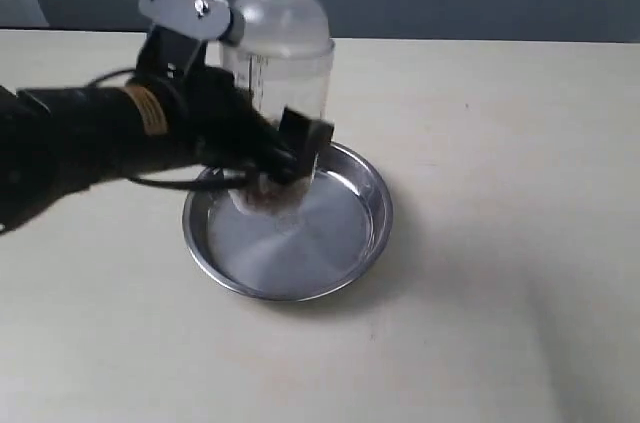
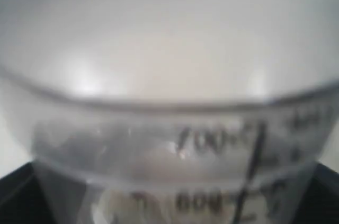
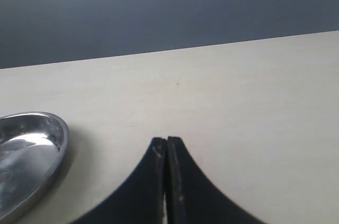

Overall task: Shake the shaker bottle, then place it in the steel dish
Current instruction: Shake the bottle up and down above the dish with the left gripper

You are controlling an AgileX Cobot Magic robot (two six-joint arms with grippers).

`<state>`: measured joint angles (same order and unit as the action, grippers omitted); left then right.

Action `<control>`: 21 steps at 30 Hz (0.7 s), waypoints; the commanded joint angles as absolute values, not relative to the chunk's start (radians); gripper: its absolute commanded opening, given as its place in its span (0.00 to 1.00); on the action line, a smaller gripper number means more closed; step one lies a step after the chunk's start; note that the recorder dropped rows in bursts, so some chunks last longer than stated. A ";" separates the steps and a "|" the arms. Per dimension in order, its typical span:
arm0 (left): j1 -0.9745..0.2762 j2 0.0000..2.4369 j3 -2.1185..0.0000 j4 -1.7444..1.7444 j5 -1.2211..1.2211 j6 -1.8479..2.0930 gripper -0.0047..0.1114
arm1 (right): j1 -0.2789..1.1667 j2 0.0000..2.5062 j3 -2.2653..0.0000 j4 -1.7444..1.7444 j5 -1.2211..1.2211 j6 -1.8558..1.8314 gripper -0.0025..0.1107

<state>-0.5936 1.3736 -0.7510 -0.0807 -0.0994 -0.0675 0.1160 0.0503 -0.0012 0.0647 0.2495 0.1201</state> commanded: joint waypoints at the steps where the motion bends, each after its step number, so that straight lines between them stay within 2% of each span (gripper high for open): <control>1: -0.600 1.366 -0.734 -0.084 -0.224 -0.067 0.04 | 0.118 0.054 0.000 0.055 0.238 0.117 0.01; 4: -0.598 1.453 -0.671 -0.149 -0.306 -0.071 0.04 | 0.118 0.054 0.000 0.055 0.238 0.117 0.01; 7: -0.609 1.345 -0.745 -0.094 -0.372 -0.072 0.04 | 0.118 0.054 0.000 0.055 0.238 0.117 0.01; 10: -0.609 1.298 -0.778 -0.081 -0.318 -0.069 0.04 | 0.118 0.054 0.000 0.055 0.238 0.117 0.01; 12: -0.609 1.372 -0.703 -0.091 -0.273 -0.069 0.04 | 0.118 0.054 0.000 0.055 0.238 0.117 0.01; 15: -0.608 1.480 -0.638 -0.185 -0.342 -0.071 0.04 | 0.118 0.054 0.000 0.058 0.234 0.117 0.01; 18: -0.634 1.378 -0.729 -0.111 -0.405 -0.069 0.04 | 0.118 0.054 0.000 0.058 0.234 0.117 0.01; 21: -0.637 1.303 -0.830 -0.064 -0.342 -0.067 0.04 | 0.118 0.054 0.000 0.058 0.234 0.117 0.01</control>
